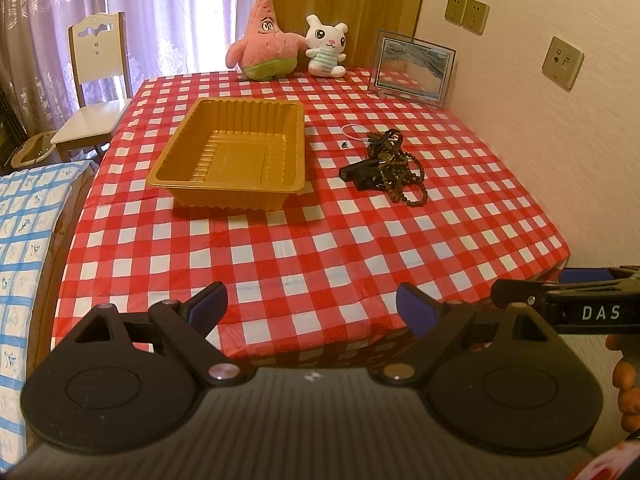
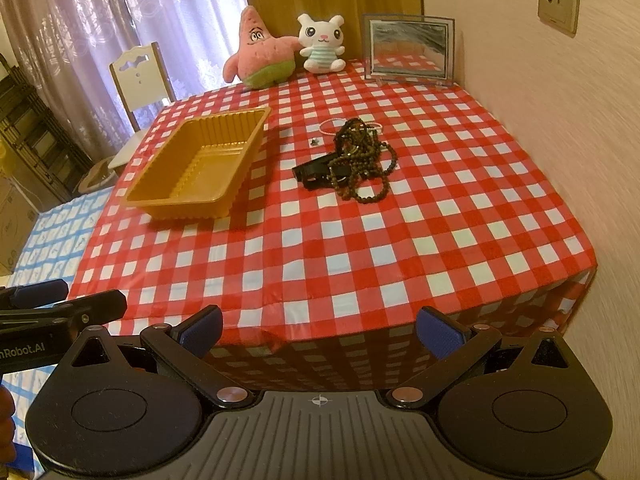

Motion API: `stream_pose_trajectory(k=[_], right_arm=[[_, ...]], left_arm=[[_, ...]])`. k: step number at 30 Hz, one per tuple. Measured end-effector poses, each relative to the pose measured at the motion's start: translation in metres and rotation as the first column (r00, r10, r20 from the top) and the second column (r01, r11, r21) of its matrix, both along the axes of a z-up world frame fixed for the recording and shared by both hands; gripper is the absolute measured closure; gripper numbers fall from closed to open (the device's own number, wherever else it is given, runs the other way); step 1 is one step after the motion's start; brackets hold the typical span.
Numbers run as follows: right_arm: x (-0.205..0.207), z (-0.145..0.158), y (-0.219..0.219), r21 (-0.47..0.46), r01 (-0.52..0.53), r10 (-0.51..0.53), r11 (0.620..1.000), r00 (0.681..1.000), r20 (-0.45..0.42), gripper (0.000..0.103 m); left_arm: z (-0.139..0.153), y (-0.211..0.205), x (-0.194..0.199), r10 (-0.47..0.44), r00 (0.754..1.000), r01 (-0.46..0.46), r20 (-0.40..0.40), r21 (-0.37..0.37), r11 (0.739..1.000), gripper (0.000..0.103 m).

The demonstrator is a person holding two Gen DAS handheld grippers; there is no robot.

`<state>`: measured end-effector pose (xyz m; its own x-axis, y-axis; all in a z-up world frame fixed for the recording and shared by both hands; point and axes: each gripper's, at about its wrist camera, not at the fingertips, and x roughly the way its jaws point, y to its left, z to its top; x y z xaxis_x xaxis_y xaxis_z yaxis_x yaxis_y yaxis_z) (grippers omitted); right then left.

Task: Organize jewelry

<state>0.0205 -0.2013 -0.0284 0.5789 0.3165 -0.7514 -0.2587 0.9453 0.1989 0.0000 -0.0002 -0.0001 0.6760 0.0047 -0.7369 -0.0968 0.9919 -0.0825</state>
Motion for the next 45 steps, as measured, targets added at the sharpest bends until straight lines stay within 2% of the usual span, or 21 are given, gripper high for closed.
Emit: stream_pose_trajectory(k=[45], right_arm=[[0.0090,-0.0008,-0.0018,0.001,0.000,0.000,1.000,1.000,0.005,0.000]], left_arm=[[0.0000,0.0000,0.0000,0.001,1.000,-0.001,0.000,-0.001,1.000,0.013]])
